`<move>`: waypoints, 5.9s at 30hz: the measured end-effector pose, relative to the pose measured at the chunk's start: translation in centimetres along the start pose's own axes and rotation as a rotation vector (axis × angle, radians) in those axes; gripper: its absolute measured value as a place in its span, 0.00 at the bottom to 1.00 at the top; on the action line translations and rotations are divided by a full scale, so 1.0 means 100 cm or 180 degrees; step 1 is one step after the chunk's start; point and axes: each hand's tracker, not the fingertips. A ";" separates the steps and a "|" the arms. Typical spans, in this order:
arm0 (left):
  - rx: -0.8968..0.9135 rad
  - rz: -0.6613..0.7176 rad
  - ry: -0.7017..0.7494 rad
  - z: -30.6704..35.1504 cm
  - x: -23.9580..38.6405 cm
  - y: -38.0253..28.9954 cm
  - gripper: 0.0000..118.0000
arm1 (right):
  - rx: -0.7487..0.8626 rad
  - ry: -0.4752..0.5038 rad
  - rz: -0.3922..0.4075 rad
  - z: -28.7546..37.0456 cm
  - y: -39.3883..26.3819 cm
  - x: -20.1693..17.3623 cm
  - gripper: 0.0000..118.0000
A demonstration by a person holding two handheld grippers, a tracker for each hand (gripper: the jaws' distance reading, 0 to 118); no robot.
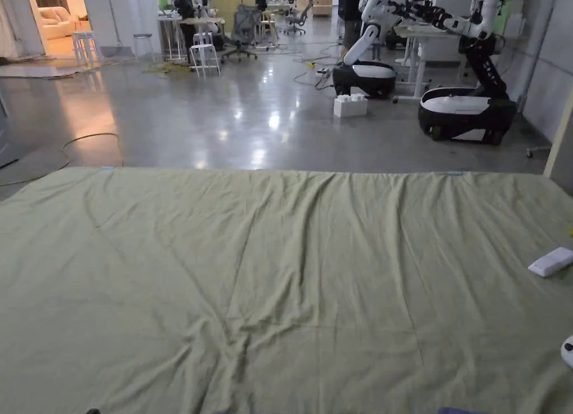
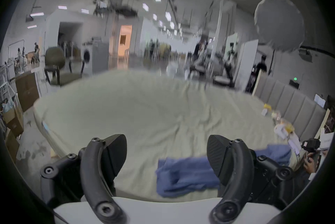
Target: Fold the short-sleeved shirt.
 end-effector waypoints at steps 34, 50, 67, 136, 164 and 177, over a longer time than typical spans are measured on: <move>0.0712 -0.0604 -0.0616 0.087 0.110 0.064 0.01 | 0.1421 0.0525 0.0852 0.082 0.058 -0.117 0.00; -0.0612 0.1366 -0.1210 -0.061 -0.045 0.002 0.79 | 0.0719 0.0554 0.0534 0.051 0.036 -0.108 0.00; -0.1737 0.2748 -0.1593 -0.189 -0.082 -0.119 0.71 | 0.0433 0.0562 0.0406 0.045 0.025 -0.111 0.00; -0.1529 0.1223 -0.1742 -0.145 0.155 -0.094 0.18 | 0.0049 0.0298 0.0017 0.063 -0.015 -0.048 0.00; -0.1592 0.1654 -0.1123 -0.122 -0.030 -0.034 0.12 | -0.0037 0.0497 -0.0086 0.045 -0.015 -0.052 0.00; -0.1626 0.0250 -0.1411 -0.123 0.163 -0.073 0.12 | -0.0010 0.0660 -0.0159 0.063 -0.025 -0.060 0.00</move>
